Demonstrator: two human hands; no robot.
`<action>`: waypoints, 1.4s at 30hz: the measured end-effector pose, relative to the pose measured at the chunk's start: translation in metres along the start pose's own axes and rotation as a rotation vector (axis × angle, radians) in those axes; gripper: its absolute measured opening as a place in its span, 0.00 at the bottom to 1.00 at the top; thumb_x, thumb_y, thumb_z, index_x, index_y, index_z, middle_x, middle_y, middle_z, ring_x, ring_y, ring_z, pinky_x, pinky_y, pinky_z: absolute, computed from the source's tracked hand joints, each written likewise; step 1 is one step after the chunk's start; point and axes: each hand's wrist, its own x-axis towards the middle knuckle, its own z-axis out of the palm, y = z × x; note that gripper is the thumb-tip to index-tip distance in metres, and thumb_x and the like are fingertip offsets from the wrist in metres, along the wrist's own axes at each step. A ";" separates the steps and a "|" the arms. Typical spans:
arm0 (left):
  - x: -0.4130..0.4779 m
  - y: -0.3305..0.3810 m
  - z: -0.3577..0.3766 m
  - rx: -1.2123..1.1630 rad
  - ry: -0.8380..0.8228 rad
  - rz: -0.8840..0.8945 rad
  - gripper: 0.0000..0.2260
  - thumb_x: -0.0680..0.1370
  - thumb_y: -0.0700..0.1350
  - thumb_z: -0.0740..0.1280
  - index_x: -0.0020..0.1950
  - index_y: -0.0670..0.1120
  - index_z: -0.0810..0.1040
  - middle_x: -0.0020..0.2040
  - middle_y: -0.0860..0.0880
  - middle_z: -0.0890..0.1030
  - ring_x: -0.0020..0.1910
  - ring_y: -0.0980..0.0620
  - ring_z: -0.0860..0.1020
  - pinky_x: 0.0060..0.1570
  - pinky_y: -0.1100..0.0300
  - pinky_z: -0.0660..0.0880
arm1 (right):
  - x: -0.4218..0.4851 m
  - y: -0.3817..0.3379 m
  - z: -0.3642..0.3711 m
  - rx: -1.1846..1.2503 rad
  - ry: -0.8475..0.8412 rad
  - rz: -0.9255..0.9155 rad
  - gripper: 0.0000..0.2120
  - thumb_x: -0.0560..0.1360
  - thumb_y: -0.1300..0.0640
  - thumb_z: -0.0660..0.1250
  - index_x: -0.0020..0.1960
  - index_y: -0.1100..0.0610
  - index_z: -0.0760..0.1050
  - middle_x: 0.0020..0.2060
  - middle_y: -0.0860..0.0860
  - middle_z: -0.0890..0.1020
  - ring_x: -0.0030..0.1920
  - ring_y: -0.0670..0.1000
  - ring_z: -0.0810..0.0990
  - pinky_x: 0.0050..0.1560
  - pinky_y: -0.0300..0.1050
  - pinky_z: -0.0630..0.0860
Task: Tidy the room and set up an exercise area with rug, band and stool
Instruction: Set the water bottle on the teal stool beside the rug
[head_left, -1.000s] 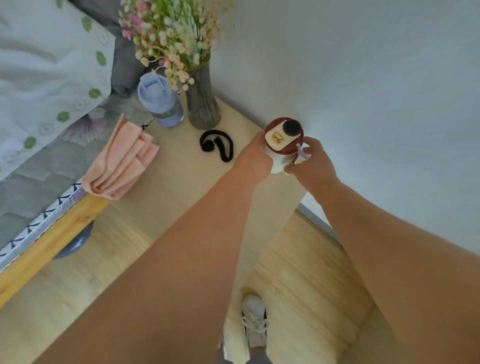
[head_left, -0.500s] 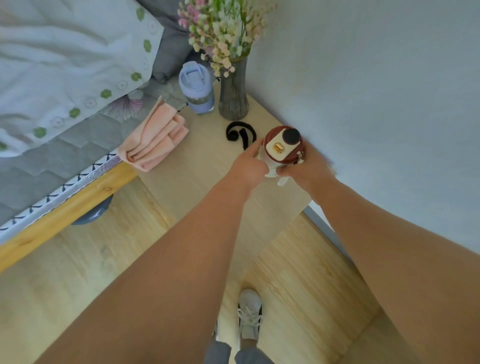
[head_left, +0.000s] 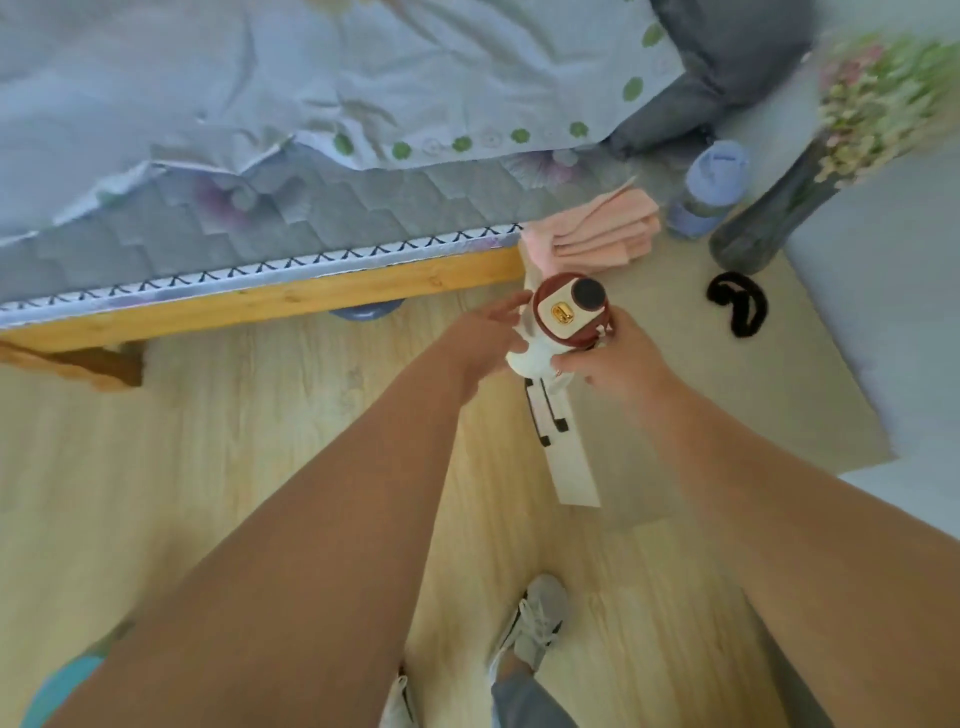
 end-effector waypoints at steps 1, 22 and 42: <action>-0.014 -0.017 -0.027 -0.043 0.028 -0.008 0.31 0.73 0.28 0.61 0.70 0.54 0.72 0.70 0.49 0.73 0.67 0.47 0.70 0.57 0.55 0.70 | -0.008 -0.007 0.028 -0.042 -0.059 -0.018 0.34 0.63 0.66 0.78 0.67 0.57 0.70 0.59 0.52 0.79 0.59 0.54 0.78 0.60 0.55 0.76; -0.302 -0.360 -0.301 -0.933 0.734 -0.276 0.20 0.77 0.39 0.65 0.67 0.52 0.75 0.62 0.47 0.79 0.63 0.49 0.76 0.65 0.53 0.73 | -0.222 -0.014 0.487 -0.627 -0.853 -0.049 0.32 0.65 0.61 0.76 0.67 0.50 0.71 0.58 0.50 0.80 0.58 0.53 0.79 0.62 0.53 0.76; -0.413 -0.600 -0.407 -1.390 0.986 -0.398 0.05 0.81 0.47 0.61 0.51 0.48 0.76 0.53 0.45 0.76 0.52 0.49 0.75 0.61 0.54 0.74 | -0.345 0.092 0.770 -0.977 -1.134 -0.035 0.35 0.71 0.69 0.70 0.73 0.49 0.64 0.63 0.49 0.77 0.64 0.53 0.74 0.66 0.55 0.71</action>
